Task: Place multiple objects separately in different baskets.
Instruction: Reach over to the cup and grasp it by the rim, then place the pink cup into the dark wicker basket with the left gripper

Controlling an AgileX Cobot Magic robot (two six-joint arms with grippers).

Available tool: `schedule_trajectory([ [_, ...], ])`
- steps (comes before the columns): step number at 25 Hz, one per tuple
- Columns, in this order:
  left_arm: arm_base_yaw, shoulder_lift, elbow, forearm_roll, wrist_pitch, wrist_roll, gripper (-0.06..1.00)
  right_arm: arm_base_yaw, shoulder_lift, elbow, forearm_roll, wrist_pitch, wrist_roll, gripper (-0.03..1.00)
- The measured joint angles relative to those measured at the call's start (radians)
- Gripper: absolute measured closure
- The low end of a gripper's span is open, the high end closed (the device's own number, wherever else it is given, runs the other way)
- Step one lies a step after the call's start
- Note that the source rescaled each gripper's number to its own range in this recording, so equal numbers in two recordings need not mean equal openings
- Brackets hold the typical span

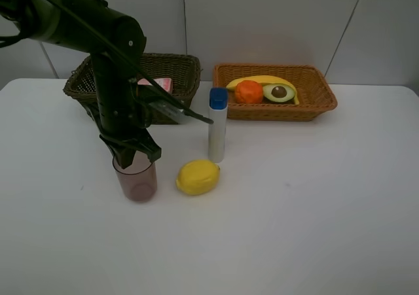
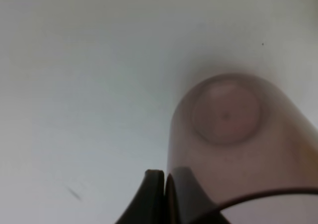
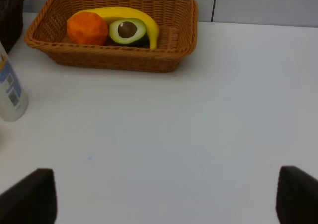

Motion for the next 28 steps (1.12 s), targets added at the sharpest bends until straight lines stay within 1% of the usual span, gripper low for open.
schedule_trajectory([
  [7, 0.018, -0.042, -0.001, 0.005, 0.025, -0.001, 0.88, 0.000, 0.000, 0.000, 0.000, 0.000, 0.000, 0.07],
  [15, 0.025, -0.056, -0.091, 0.005, 0.141, -0.001, 0.88, 0.000, 0.000, 0.000, 0.000, 0.000, 0.000, 0.07],
  [28, 0.025, -0.066, -0.256, 0.001, 0.146, -0.001, 0.88, 0.000, 0.000, 0.000, 0.000, 0.000, 0.000, 0.07],
])
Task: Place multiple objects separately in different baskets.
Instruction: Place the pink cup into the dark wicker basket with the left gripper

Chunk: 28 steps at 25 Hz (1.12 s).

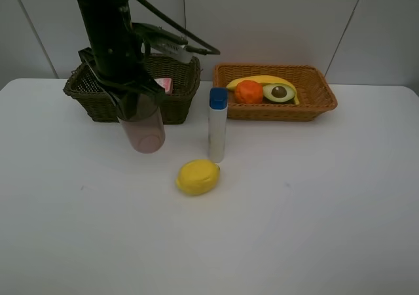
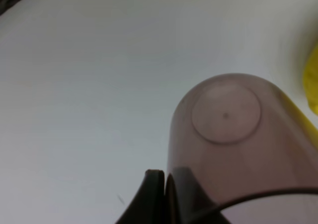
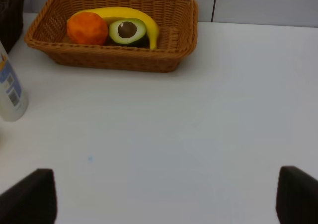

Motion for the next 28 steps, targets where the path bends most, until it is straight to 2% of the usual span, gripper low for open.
schedule_trajectory([
  [11, 0.020, 0.000, -0.189, -0.003, 0.003, 0.000, 0.88, 0.000, 0.000, 0.000, 0.000, 0.000, 0.000, 0.07],
  [14, 0.050, -0.001, -0.246, 0.000, 0.003, 0.015, 0.88, 0.000, 0.000, 0.000, 0.000, 0.000, 0.000, 0.07],
  [20, 0.124, -0.001, -0.252, 0.033, 0.001, 0.065, 0.88, 0.000, 0.000, 0.000, -0.001, 0.000, 0.000, 0.07],
  [24, 0.168, 0.003, -0.252, 0.071, -0.064, 0.072, 0.88, 0.000, 0.000, 0.000, -0.001, 0.000, 0.000, 0.07],
  [28, 0.202, 0.009, -0.252, 0.090, -0.175, 0.075, 0.88, 0.000, 0.000, 0.000, -0.001, 0.000, 0.000, 0.07],
])
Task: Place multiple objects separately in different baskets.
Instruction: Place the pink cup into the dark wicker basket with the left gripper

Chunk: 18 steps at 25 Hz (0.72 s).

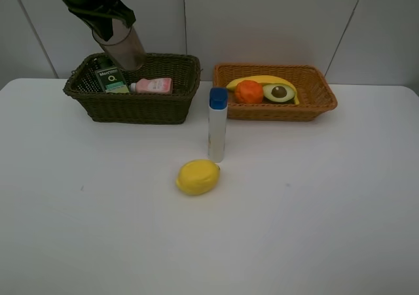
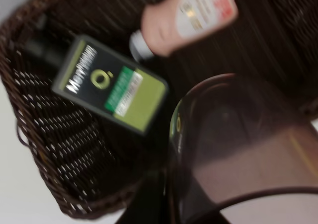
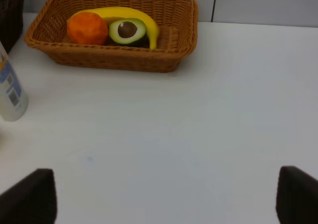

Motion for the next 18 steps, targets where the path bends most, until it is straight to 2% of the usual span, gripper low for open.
schedule_trajectory([
  [9, 0.026, 0.091, 0.000, 0.033, -0.171, 0.000, 0.88, 0.000, 0.000, 0.000, 0.000, 0.000, 0.000, 0.07],
  [18, 0.031, 0.180, 0.000, 0.036, -0.250, 0.000, 0.88, 0.000, 0.000, 0.000, 0.001, 0.000, 0.000, 0.07],
])
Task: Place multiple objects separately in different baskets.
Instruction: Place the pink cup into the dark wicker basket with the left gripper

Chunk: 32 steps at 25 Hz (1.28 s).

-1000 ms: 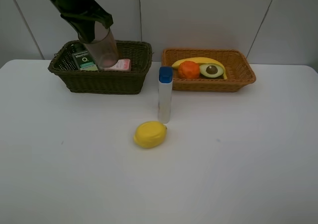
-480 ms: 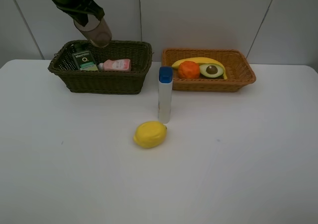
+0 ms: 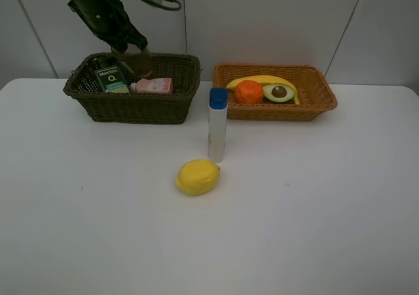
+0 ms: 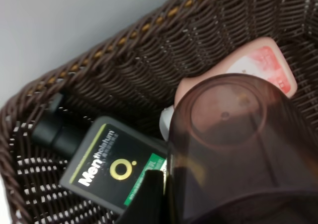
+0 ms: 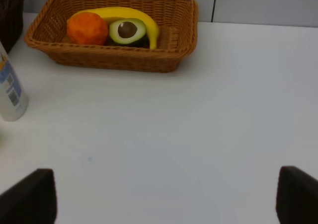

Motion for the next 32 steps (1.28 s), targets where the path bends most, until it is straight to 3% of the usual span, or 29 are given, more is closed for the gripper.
schedule_trajectory([
  [12, 0.002, 0.027, 0.000, 0.000, -0.025, 0.000, 0.87, 0.000, 0.000, 0.000, 0.000, 0.000, 0.000, 0.07],
  [14, 0.002, 0.027, 0.000, 0.000, -0.025, 0.000, 0.74, 0.000, 0.000, 0.000, 0.000, 0.000, 0.000, 0.07],
  [18, 0.002, 0.027, 0.000, 0.000, -0.025, 0.000, 0.28, 0.000, 0.000, 0.000, 0.000, 0.000, 0.000, 0.07],
  [21, 0.002, 0.027, 0.000, 0.005, -0.033, 0.000, 0.03, 0.000, 0.000, 0.000, 0.000, 0.000, 0.000, 0.07],
  [24, 0.002, 0.027, 0.000, 0.024, -0.047, 0.000, -0.04, 0.000, 0.000, 0.000, -0.001, 0.000, 0.000, 0.07],
  [32, 0.002, 0.027, 0.000, 0.030, -0.047, 0.000, -0.05, 0.000, 0.000, 0.000, -0.001, 0.000, 0.000, 0.07],
])
